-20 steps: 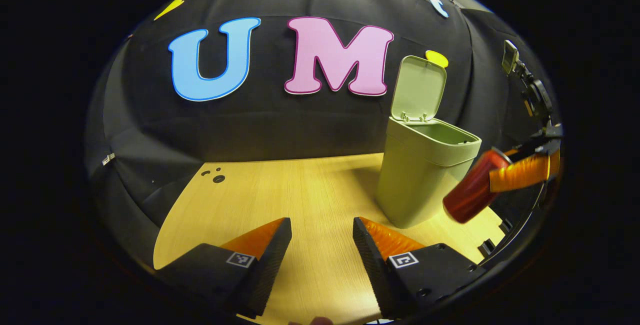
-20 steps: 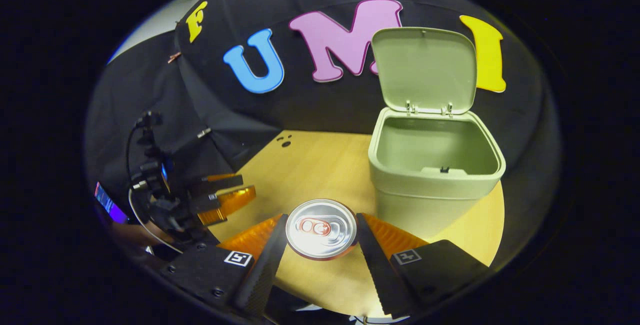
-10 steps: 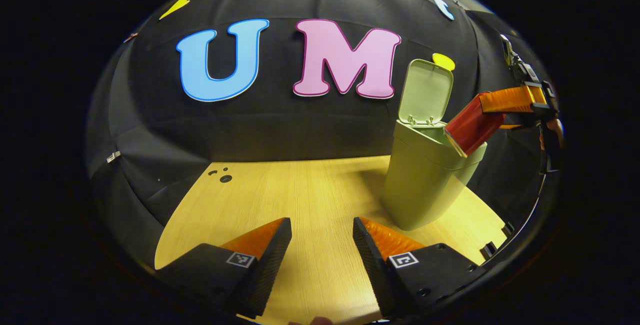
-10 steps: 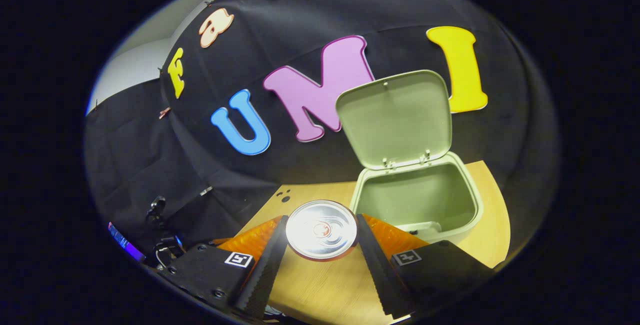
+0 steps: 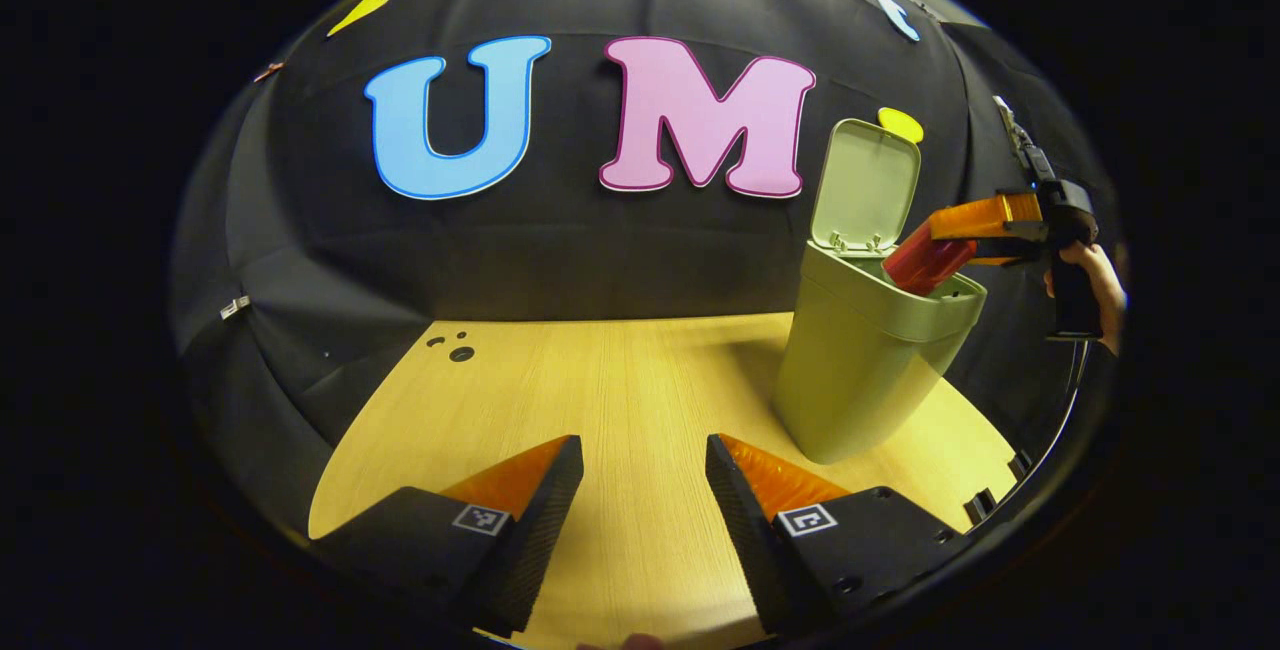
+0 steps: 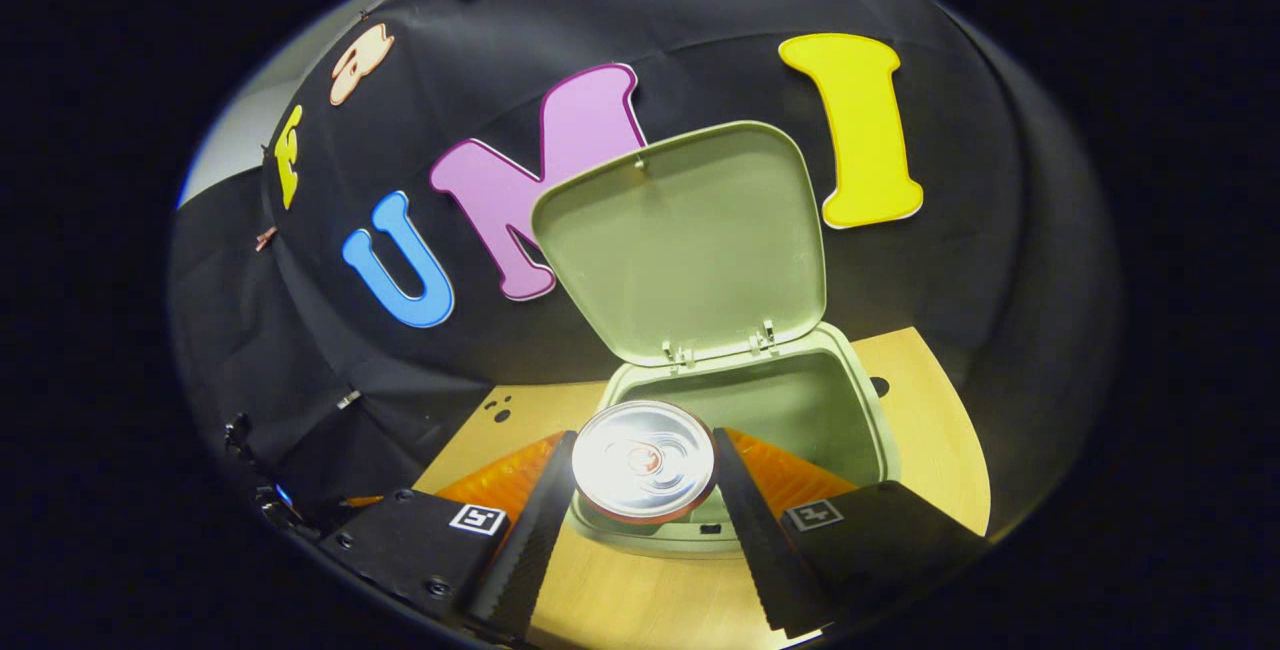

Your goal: Press the lid of the desktop garbage bin to open it, pick up the crumpled paper on the desktop and throw it into the bin, then pick up the pop can on the desktop and drop it into the bin, and finally close the garbage bin lid.

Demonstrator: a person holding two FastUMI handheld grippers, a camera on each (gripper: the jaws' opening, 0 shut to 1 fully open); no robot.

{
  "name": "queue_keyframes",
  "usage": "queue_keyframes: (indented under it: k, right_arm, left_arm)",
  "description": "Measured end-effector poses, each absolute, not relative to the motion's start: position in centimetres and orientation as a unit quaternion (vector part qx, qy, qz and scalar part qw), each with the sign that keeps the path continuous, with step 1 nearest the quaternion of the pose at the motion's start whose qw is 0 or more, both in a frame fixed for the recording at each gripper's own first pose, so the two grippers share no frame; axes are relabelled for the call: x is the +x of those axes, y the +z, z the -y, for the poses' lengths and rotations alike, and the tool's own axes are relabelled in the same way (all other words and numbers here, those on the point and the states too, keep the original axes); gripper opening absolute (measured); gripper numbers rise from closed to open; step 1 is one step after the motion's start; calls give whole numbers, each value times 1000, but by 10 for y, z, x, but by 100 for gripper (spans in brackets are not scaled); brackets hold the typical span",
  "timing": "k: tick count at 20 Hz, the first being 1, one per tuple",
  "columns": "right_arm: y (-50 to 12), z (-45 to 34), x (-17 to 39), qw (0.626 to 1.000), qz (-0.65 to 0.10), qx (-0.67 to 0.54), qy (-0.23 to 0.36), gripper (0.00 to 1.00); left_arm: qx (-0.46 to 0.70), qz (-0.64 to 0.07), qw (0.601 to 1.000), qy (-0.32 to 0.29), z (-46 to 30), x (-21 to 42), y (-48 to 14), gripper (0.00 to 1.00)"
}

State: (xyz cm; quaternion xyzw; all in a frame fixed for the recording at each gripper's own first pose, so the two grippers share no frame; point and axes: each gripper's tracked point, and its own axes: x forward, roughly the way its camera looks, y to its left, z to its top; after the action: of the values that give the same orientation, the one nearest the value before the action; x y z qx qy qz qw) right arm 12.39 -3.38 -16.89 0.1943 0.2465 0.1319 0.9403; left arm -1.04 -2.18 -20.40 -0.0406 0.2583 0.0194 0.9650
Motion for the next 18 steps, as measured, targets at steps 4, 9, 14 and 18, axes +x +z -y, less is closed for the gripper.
queue_keyframes:
  k: [4, 9, 14, 18]
  right_arm:
    - [-188, 26, 128, 937, -274, 173, 132, 86]
    - [-199, 20, 128, 936, -290, 150, 134, 87]
    - [-210, 23, 128, 934, -301, 145, 125, 87]
    - [-211, 22, 127, 935, -299, 141, 127, 88]
  left_arm:
    - [-39, -259, 965, 26, 20, -11, -204, 82]
    - [-45, -263, 963, 33, 16, -18, -206, 82]
    - [-42, -265, 963, 34, 16, -26, -207, 82]
    - [-38, -264, 963, 35, 18, -30, -203, 82]
